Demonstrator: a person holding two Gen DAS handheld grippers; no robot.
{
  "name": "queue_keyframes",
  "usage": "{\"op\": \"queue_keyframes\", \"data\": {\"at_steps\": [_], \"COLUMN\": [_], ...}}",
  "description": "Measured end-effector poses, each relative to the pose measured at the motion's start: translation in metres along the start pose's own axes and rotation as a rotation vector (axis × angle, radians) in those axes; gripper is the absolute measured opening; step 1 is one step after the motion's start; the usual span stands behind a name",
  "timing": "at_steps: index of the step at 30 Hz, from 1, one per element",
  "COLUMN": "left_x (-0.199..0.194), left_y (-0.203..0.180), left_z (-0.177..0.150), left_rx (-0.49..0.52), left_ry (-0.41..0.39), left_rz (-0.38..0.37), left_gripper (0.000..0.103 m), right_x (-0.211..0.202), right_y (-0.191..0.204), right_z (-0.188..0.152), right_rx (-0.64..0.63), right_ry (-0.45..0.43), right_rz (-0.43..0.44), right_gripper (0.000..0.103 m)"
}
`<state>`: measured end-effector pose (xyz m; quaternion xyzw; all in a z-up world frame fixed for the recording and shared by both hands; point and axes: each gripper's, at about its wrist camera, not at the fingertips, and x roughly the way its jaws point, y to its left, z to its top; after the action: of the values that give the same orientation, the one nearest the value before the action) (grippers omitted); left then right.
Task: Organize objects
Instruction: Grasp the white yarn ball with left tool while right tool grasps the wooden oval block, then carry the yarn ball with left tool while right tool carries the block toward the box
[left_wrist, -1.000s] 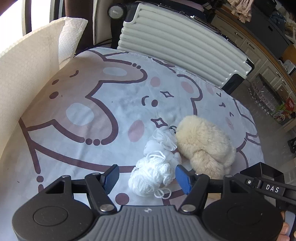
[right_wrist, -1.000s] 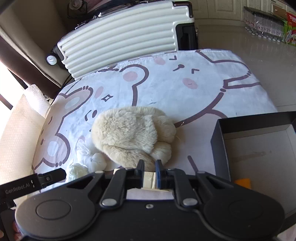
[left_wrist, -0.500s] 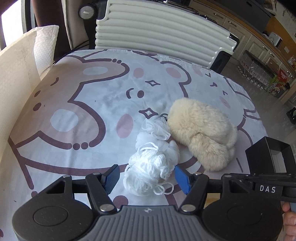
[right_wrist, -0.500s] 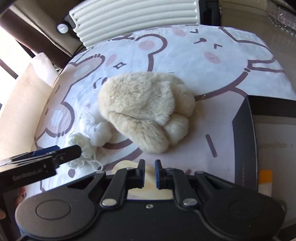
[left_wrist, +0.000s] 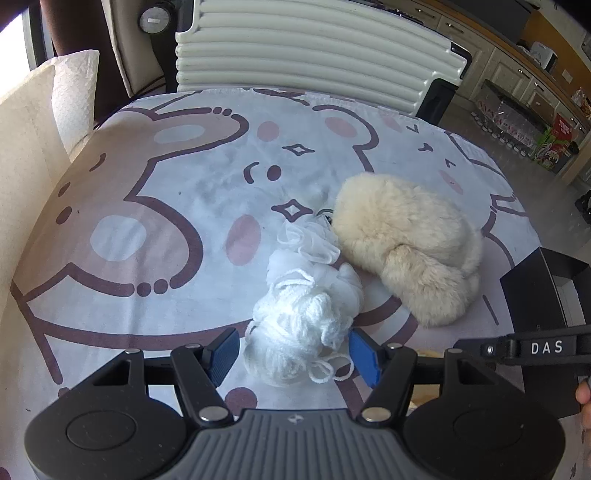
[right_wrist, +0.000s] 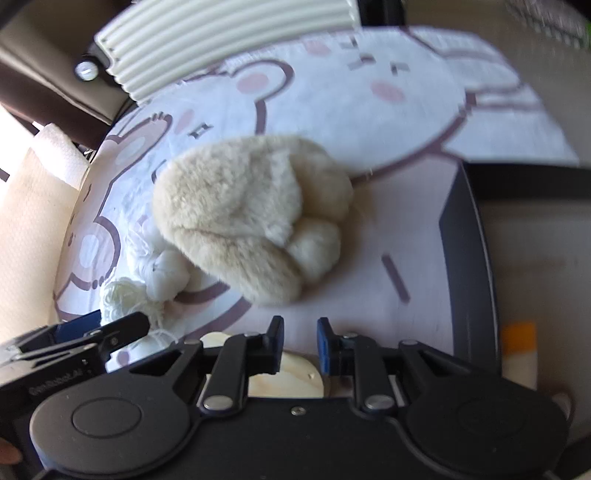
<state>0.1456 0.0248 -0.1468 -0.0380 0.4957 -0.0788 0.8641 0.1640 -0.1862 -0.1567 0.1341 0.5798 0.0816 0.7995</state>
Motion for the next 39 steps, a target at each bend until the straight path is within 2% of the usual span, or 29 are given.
{"op": "queue_keyframes", "data": {"at_steps": [2, 4, 5, 6, 7, 8, 10, 13, 15, 20, 23, 24, 28, 39], "left_x": [0.003, 0.005, 0.006, 0.006, 0.007, 0.007, 0.007, 0.006, 0.005, 0.003, 0.002, 0.002, -0.003, -0.028], "left_y": [-0.002, -0.004, -0.004, -0.005, -0.005, -0.004, -0.003, 0.0, 0.004, 0.012, 0.018, 0.019, 0.022, 0.012], "left_z": [0.0, 0.0, 0.001, 0.001, 0.002, 0.003, 0.003, 0.004, 0.005, 0.007, 0.008, 0.008, 0.008, 0.008], "left_rx": [0.006, 0.009, 0.01, 0.009, 0.008, 0.006, -0.006, -0.034, -0.066, -0.142, -0.198, -0.214, -0.247, -0.209], "left_ry": [0.007, 0.012, 0.014, 0.017, 0.021, 0.024, 0.028, 0.043, 0.049, 0.073, 0.09, 0.093, 0.1, 0.077], "left_rz": [0.005, 0.009, 0.011, 0.013, 0.02, 0.027, 0.021, 0.016, 0.006, -0.012, -0.017, -0.019, -0.016, 0.016], "left_gripper": [0.064, 0.062, 0.06, 0.059, 0.056, 0.055, 0.049, 0.039, 0.038, 0.037, 0.037, 0.037, 0.036, 0.036], "right_x": [0.005, 0.006, 0.004, 0.001, -0.002, -0.005, -0.011, -0.013, -0.01, -0.002, 0.008, 0.008, 0.002, -0.031], "right_y": [-0.008, -0.009, -0.007, -0.005, -0.003, 0.001, 0.01, 0.028, 0.041, 0.067, 0.071, 0.071, 0.068, 0.056], "right_z": [-0.003, -0.007, -0.008, -0.009, -0.009, -0.009, -0.01, -0.014, -0.021, -0.04, -0.049, -0.05, -0.044, -0.029], "right_rx": [0.072, 0.055, 0.028, 0.003, -0.018, -0.046, -0.121, -0.257, -0.353, -0.559, -0.63, -0.638, -0.598, -0.442], "right_ry": [0.108, 0.146, 0.143, 0.129, 0.111, 0.09, 0.053, 0.043, 0.056, 0.095, 0.127, 0.128, 0.113, -0.002], "right_rz": [0.038, 0.055, 0.047, 0.04, 0.041, 0.041, 0.041, 0.06, 0.07, 0.048, -0.027, -0.033, -0.038, -0.079], "right_gripper": [0.023, 0.023, 0.023, 0.028, 0.035, 0.039, 0.054, 0.062, 0.063, 0.063, 0.049, 0.048, 0.047, 0.047]}}
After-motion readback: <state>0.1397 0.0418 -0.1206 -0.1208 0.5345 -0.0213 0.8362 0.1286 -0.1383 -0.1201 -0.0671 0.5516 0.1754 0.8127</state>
